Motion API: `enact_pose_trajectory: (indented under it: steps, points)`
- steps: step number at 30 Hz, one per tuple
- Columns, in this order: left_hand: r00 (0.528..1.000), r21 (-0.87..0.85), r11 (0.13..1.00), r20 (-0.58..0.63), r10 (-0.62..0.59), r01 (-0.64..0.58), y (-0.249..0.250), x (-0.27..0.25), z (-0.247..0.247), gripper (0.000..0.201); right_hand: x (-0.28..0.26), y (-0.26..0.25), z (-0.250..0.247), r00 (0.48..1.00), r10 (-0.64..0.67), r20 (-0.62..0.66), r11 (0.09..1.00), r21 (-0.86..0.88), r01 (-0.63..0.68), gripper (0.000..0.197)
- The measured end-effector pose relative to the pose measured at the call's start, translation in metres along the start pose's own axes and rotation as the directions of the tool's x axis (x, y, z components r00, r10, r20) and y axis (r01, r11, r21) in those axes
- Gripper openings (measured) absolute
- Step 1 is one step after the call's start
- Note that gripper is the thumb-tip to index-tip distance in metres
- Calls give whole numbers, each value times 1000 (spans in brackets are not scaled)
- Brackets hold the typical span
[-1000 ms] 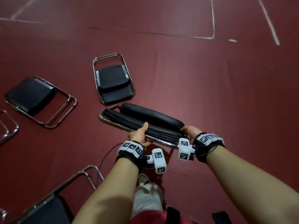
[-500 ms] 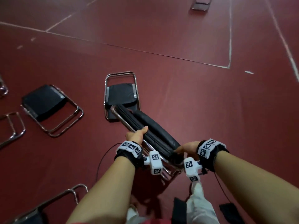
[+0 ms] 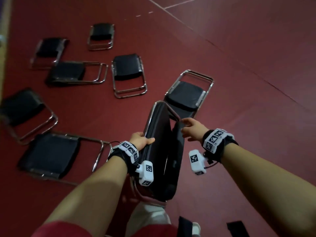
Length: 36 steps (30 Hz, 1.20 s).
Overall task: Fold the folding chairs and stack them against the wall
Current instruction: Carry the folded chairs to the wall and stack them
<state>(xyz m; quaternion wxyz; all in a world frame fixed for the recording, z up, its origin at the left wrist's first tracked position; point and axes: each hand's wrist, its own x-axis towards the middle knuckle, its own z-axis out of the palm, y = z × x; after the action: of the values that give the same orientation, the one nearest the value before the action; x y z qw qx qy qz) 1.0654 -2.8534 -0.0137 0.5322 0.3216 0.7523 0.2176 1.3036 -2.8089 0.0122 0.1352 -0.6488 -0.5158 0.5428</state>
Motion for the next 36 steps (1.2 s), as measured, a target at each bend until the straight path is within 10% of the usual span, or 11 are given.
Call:
enact_pose_trajectory:
  steps: [11,27,36]
  points:
    - [996,-9,1000,-89,-4,3,-38,16,-82,29,55,-95,90,892,-423,157,685,-590,429,77]
    - [973,-24,987,-164,-161,159,-34,12,-88,57,116,-149,140,780,-210,589,101,-781,616,83]
    - [916,-85,973,-327,-232,216,-30,-7,-37,64,155,-137,98,618,-201,760,-58,-639,767,80]
